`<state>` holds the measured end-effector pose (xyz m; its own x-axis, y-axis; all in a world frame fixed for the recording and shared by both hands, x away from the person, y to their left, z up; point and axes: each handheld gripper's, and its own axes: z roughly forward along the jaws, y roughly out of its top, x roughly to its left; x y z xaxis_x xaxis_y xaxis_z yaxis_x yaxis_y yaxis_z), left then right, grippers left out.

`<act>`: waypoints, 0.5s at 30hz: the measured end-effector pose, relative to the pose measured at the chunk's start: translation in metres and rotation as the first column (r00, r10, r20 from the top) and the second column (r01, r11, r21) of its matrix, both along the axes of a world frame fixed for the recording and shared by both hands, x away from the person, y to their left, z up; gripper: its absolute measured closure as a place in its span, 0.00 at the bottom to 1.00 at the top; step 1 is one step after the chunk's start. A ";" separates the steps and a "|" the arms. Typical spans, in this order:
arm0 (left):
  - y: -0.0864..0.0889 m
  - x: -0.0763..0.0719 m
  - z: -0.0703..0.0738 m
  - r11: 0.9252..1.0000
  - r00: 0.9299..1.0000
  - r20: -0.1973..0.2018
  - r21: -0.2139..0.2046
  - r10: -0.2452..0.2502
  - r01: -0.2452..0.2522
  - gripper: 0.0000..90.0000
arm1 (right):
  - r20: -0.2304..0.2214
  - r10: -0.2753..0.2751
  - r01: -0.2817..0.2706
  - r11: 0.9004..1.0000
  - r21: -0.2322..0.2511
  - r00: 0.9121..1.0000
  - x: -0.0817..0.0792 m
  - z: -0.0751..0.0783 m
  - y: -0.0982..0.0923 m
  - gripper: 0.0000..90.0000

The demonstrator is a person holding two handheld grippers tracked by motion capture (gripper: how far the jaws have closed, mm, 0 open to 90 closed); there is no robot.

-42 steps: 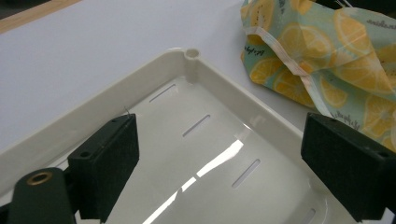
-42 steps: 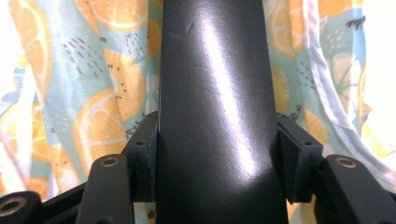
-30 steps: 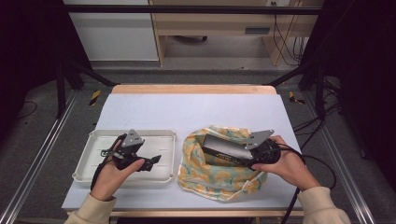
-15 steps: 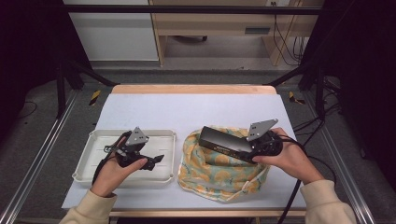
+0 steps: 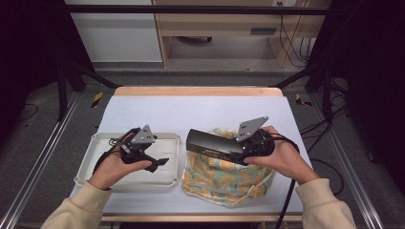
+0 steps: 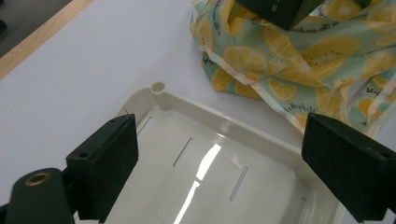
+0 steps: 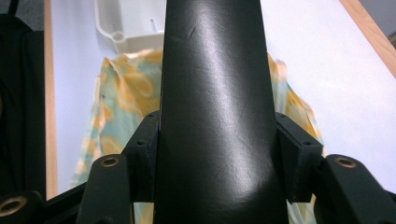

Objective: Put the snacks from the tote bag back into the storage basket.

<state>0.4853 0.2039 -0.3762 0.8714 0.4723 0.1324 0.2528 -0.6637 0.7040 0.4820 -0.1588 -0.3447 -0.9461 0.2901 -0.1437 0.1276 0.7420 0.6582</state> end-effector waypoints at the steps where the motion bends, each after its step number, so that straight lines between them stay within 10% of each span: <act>1: 0.001 0.000 0.002 1.000 1.000 0.001 0.004 -0.007 0.007 0.12 | 0.001 0.014 -0.014 1.000 -0.003 1.000 0.000 0.002 0.005 0.48; 15: 0.012 0.002 0.018 0.994 0.996 -0.016 0.062 -0.085 0.085 0.11 | -0.032 0.065 -0.066 0.997 -0.032 0.997 0.012 0.002 0.041 0.48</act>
